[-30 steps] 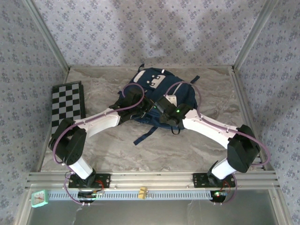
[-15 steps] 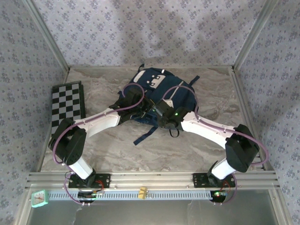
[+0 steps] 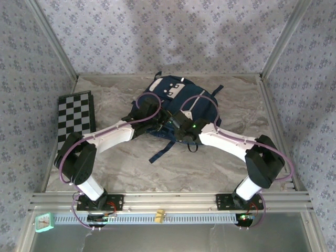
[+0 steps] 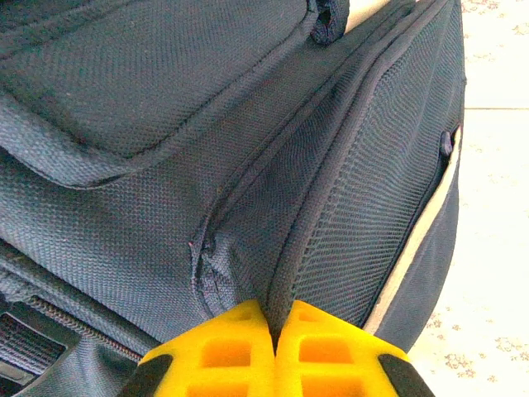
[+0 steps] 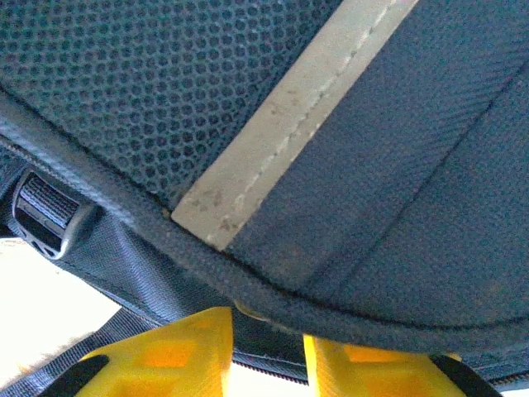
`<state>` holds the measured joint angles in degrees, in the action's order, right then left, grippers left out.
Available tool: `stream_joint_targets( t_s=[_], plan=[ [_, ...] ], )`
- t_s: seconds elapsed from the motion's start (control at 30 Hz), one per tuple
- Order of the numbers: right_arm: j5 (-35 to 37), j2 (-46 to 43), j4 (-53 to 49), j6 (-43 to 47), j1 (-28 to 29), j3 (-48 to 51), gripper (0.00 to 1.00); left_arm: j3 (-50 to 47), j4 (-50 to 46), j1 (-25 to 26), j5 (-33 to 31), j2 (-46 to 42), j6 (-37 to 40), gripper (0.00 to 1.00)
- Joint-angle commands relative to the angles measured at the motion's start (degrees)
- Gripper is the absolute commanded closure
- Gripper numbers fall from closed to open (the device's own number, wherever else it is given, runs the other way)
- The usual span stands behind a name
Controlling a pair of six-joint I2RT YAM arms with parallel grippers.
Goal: Pack the student bag
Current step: Zip the student bag at the top-center of the table.
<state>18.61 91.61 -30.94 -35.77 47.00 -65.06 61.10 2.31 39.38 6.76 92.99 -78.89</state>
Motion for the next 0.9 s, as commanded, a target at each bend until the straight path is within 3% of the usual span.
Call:
stream_joint_targets(
  t_s=[0.0, 0.27, 0.47, 0.63, 0.73, 0.87],
  plan=[
    [3.1, 1.3, 3.1, 2.0, -0.4, -2.7, 0.76, 3.2, 2.6, 0.0, -0.1, -3.2, 1.0, 1.00],
    [8.8, -2.1, -5.3, 1.2, 1.3, -1.9, 0.90, 2.1, 2.1, -1.5, 0.1, -3.9, 1.2, 1.00],
    [9.0, -7.6, -8.6, 2.1, 0.0, 3.3, 0.97, 0.7, 1.3, -3.6, 0.2, -5.4, 1.8, 1.00],
    [8.2, -12.3, -9.5, 6.7, -2.6, 6.1, 1.00, 0.6, 0.6, -4.5, 0.8, -5.7, 2.6, 1.00],
    [12.9, -12.4, -10.2, 10.0, -3.3, 5.6, 1.00, 0.7, 0.4, -5.3, 1.4, -5.2, 2.9, 1.00],
    [7.2, -10.5, -4.6, 16.1, -3.7, 5.9, 1.00, 0.3, 1.3, -5.6, 2.1, -4.6, 2.3, 1.00]
  ],
)
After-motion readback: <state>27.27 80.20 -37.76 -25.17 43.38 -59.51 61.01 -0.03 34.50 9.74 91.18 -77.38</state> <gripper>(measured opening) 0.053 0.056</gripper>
